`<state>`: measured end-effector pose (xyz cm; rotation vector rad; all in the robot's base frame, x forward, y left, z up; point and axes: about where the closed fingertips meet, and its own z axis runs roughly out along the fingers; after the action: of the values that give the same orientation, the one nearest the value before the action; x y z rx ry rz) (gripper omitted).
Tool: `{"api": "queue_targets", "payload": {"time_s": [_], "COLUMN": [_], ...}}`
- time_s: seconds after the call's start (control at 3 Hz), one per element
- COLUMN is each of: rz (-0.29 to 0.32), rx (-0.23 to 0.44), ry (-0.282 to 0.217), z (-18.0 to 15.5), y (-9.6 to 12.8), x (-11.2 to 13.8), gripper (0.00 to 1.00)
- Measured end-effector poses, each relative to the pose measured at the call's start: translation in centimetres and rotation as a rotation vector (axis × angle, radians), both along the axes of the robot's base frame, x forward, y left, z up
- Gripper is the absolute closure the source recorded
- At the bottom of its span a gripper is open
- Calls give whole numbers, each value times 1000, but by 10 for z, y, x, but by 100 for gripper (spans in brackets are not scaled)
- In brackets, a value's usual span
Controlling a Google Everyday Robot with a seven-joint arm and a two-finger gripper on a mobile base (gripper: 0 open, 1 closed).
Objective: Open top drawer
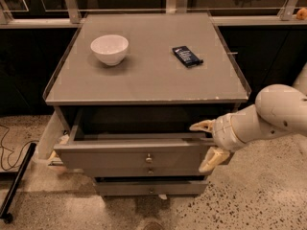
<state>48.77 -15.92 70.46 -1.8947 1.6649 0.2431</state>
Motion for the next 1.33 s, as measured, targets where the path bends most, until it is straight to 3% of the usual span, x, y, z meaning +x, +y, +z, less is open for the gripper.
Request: {"api": "queue_targets", "payload": {"time_s": [0.33, 1.33], "rz": [1, -51], "rx": [1, 37], "ry": [7, 3], "z": [-5, -50], "y": [1, -4], "x": [-5, 12], "gripper": [0, 0]}}
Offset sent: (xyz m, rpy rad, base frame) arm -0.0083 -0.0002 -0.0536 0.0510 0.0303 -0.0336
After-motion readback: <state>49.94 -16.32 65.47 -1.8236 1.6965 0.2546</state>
